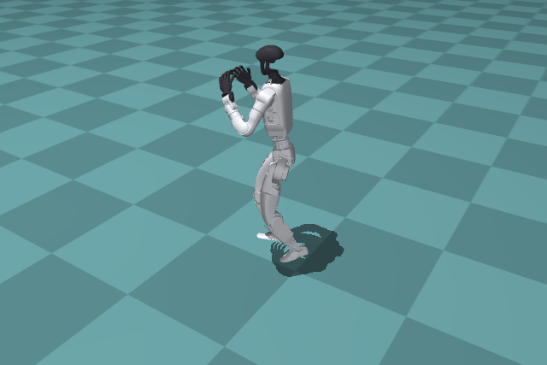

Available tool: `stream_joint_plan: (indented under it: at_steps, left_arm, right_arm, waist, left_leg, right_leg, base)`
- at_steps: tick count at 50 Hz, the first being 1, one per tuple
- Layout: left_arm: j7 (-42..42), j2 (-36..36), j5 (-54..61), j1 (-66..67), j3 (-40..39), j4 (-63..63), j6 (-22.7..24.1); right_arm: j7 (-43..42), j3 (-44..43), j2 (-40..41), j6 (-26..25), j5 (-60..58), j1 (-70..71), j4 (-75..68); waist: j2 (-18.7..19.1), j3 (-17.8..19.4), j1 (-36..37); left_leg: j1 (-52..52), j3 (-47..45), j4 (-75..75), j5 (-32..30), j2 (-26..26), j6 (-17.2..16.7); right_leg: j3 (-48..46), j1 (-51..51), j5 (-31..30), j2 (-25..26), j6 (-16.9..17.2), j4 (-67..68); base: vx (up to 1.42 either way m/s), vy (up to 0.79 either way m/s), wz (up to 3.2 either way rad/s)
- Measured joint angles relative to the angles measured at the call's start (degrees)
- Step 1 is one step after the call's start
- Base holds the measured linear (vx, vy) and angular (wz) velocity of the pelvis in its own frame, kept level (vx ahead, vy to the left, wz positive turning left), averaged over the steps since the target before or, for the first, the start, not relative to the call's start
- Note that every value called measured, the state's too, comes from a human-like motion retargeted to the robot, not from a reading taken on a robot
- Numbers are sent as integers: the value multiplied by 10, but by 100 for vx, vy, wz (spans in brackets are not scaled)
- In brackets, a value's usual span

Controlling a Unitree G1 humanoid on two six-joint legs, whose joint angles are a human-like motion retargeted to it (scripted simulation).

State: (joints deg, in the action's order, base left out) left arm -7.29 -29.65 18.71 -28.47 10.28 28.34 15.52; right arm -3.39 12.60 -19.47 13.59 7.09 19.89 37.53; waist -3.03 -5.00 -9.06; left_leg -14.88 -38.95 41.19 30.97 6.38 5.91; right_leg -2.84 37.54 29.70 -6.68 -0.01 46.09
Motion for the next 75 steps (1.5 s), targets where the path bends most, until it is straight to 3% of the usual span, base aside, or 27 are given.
stream_joint_plan:
  at_steps: [5,11,15,18,20,22,24,26,28,29,33,35,37,40,43,47,50,55,59,68,75]
  left_arm:
    - [-47,21,33,227,-77,15,-38]
    - [-67,29,54,448,-229,37,-49]
    - [-26,34,40,483,-295,52,-36]
    - [29,-15,-4,391,-280,61,-21]
    - [72,-78,-44,272,-233,51,-11]
    - [128,-171,-89,91,-136,-22,-12]
    - [176,-272,-112,-128,3,-189,-24]
    - [183,-336,-114,-380,191,-464,-43]
    - [150,-332,-121,-629,387,-776,-65]
    - [138,-327,-132,-693,433,-865,-79]
    - [140,-296,-154,-818,492,-985,-90]
    - [164,-276,-136,-838,488,-940,-70]
    - [203,-259,-112,-800,441,-797,-46]
    - [234,-221,-104,-625,292,-493,-23]
    - [183,-126,-107,-412,145,-234,-7]
    - [85,21,-72,-156,35,-50,-4]
    - [13,83,-34,12,2,-3,-27]
    - [-103,87,21,221,-28,11,-79]
    - [-160,91,64,308,-66,15,-100]
    - [-173,137,93,270,-126,42,-90]
    - [-110,137,49,184,-155,46,-63]
  right_arm:
    - [-35,45,9,-4,-17,163,-13]
    - [-57,41,6,14,33,179,-26]
    - [-46,36,13,25,84,92,-23]
    - [-28,46,12,21,122,-10,-25]
    - [-20,55,-2,17,136,-85,-36]
    - [-20,60,-36,17,143,-149,-55]
    - [-24,61,-82,22,153,-194,-73]
    - [-25,58,-128,30,171,-225,-89]
    - [-25,46,-154,41,190,-250,-104]
    - [-26,38,-160,45,192,-262,-111]
    - [-45,-4,-148,56,173,-292,-123]
    - [-58,-24,-117,55,156,-290,-121]
    - [-73,-49,-81,48,131,-281,-115]
    - [-85,-86,-46,32,95,-244,-89]
    - [-80,-100,-27,18,67,-190,-65]
    - [-64,-109,-16,3,29,-102,-44]
    - [-51,-110,-37,-7,1,-34,-42]
    - [-17,-102,-115,-16,-16,51,-82]
    - [5,-94,-122,-7,6,90,-102]
    - [34,-115,-34,5,11,91,-53]
    - [45,-145,4,-9,-33,54,-9]
  waist:
    - [-24,19,138]
    - [-23,26,269]
    - [-17,11,270]
    - [3,-4,195]
    - [25,-13,120]
    - [52,-18,41]
    - [84,-20,-33]
    - [117,-17,-94]
    - [136,-9,-139]
    - [141,-6,-158]
    - [141,11,-205]
    - [124,21,-209]
    - [101,31,-198]
    - [78,40,-169]
    - [68,43,-133]
    - [53,46,-67]
    - [40,54,-2]
    - [35,66,100]
    - [45,66,142]
    - [74,70,139]
    - [65,75,90]
  left_leg:
    - [-38,90,173,6,78,3]
    - [-62,180,298,-17,155,-6]
    - [-25,177,275,-9,153,-11]
    - [26,134,202,-2,126,-15]
    - [59,99,125,2,96,-21]
    - [88,67,24,-9,56,-25]
    - [110,43,-75,-35,16,-30]
    - [135,25,-169,-70,-25,-35]
    - [162,6,-255,-104,-64,-39]
    - [169,-2,-276,-111,-75,-42]
    - [179,-20,-318,-115,-99,-41]
    - [179,-21,-325,-112,-105,-34]
    - [172,-15,-304,-97,-99,-24]
    - [138,1,-205,-52,-61,-15]
    - [89,27,-87,-5,-8,-11]
    - [36,57,46,33,51,-9]
    - [-2,97,141,45,78,-18]
    - [-39,165,236,69,103,-26]
    - [-22,192,215,86,110,-28]
    - [8,240,106,143,65,-19]
    - [-4,229,39,132,-16,15]
  right_leg:
    - [-21,-45,15,36,-27,4]
    - [-35,-95,7,100,-57,-29]
    - [-27,-93,3,116,-59,-32]
    - [-24,-79,1,109,-53,-31]
    - [-24,-70,-6,96,-46,-37]
    - [-16,-65,-25,79,-33,-54]
    - [-1,-55,-46,68,-17,-71]
    - [21,-42,-58,61,-4,-75]
    - [44,-29,-62,57,6,-70]
    - [54,-23,-62,56,11,-64]
    - [83,-4,-59,57,24,-47]
    - [92,2,-58,57,24,-40]
    - [92,-1,-58,54,21,-37]
    - [81,-9,-57,50,14,-32]
    - [55,-14,-50,47,-3,-18]
    - [5,-28,-28,37,-30,7]
    - [-39,-47,-10,31,-47,22]
    - [-118,-93,3,23,-64,11]
    - [-168,-124,-7,16,-65,-17]
    - [-194,-111,-40,-18,-54,-8]
    - [-105,-44,-118,-55,-9,3]
  base:
    - [7,-16,-1]
    - [5,-14,-21]
    - [2,-5,-21]
    - [2,-1,27]
    - [3,0,71]
    - [3,0,78]
    - [2,-1,53]
    - [0,-1,12]
    - [-2,-2,-9]
    - [-7,-5,-25]
    - [-9,-2,-11]
    - [-10,2,14]
    - [-9,5,39]
    - [-8,5,68]
    - [-7,4,97]
    - [-4,2,123]
    - [-1,0,126]
    - [2,0,123]
    - [1,3,102]
    - [-11,15,47]
    - [-22,23,5]
